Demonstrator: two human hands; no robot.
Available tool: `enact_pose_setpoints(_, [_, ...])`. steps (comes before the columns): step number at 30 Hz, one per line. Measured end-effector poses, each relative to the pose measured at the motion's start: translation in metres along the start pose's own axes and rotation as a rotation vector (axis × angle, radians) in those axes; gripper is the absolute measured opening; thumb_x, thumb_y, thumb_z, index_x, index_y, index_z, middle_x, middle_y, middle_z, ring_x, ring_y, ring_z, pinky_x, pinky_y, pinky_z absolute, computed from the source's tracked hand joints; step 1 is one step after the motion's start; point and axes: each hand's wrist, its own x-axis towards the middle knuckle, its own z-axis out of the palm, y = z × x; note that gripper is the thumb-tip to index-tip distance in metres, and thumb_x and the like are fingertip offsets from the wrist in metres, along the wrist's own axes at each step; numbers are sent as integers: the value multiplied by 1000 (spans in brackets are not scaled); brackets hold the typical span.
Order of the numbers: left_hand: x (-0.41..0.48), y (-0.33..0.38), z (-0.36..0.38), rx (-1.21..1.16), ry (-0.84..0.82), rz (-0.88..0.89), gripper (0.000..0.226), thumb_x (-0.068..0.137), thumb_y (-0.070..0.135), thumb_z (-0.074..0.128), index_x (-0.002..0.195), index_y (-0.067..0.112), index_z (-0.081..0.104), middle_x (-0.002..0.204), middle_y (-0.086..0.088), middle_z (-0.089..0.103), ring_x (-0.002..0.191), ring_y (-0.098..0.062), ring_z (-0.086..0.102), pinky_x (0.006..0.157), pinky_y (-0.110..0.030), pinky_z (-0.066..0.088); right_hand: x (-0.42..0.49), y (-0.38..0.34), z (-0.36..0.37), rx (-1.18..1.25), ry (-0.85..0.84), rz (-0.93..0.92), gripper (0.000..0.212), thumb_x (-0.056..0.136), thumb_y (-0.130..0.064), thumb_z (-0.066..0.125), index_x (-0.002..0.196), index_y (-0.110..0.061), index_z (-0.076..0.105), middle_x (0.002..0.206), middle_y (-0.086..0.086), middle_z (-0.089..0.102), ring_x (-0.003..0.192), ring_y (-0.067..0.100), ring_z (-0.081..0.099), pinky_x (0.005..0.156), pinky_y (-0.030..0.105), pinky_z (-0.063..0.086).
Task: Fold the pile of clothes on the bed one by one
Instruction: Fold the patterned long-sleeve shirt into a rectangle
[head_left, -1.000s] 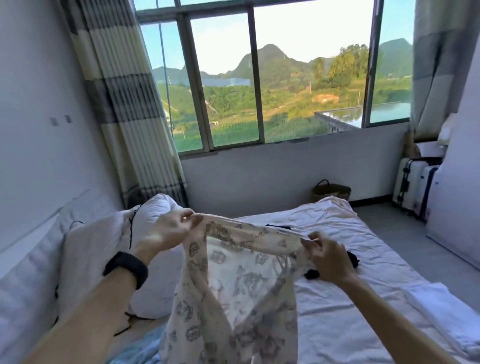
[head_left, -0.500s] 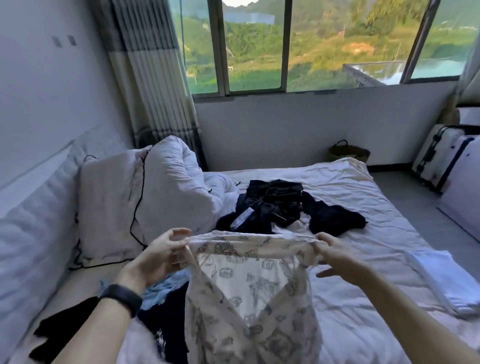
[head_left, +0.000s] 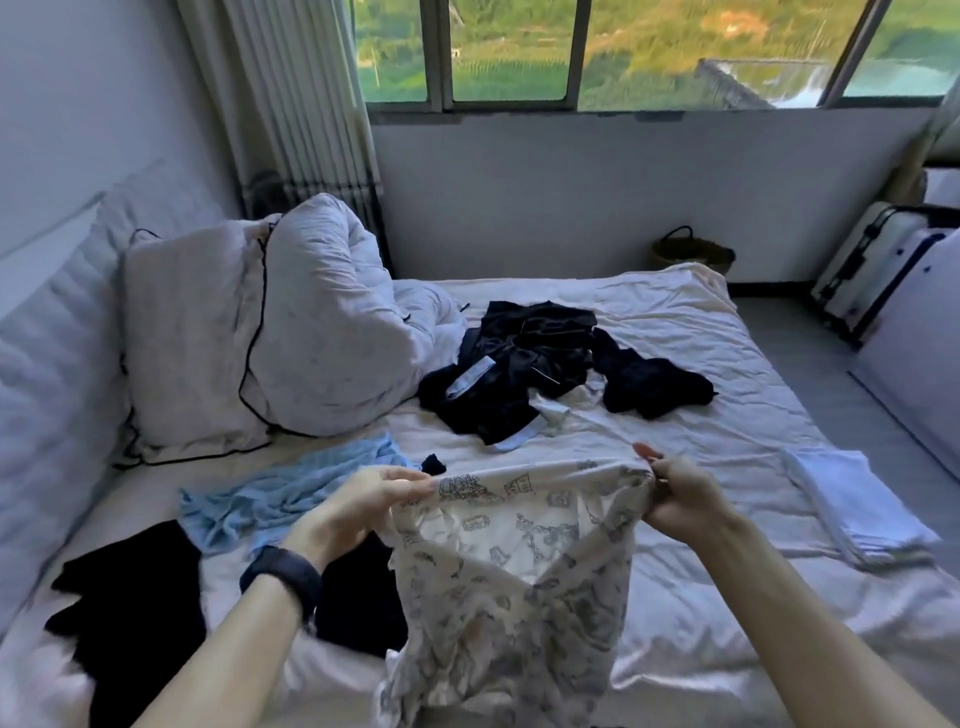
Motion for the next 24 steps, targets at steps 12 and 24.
enact_pose_setpoints(12, [29,28,-38,662,284,355,26,80,48,51,78,26,65,72,8,60,75,-19,57,72,-35,46,-11,-18,-4,-1606,96,-821,16,95,-23,63,91,-13,74,101,7,58,95,28,60,77,34,44])
enact_pose_setpoints(24, [33,72,-58,761,223,309,55,83,71,57,79,17,59,75,4,66,74,-19,61,64,-33,43,-27,-48,-8,-1362,-15,-657,61,88,-73,53,47,-28,45,45,-14,38,44,3,34,54,34,26])
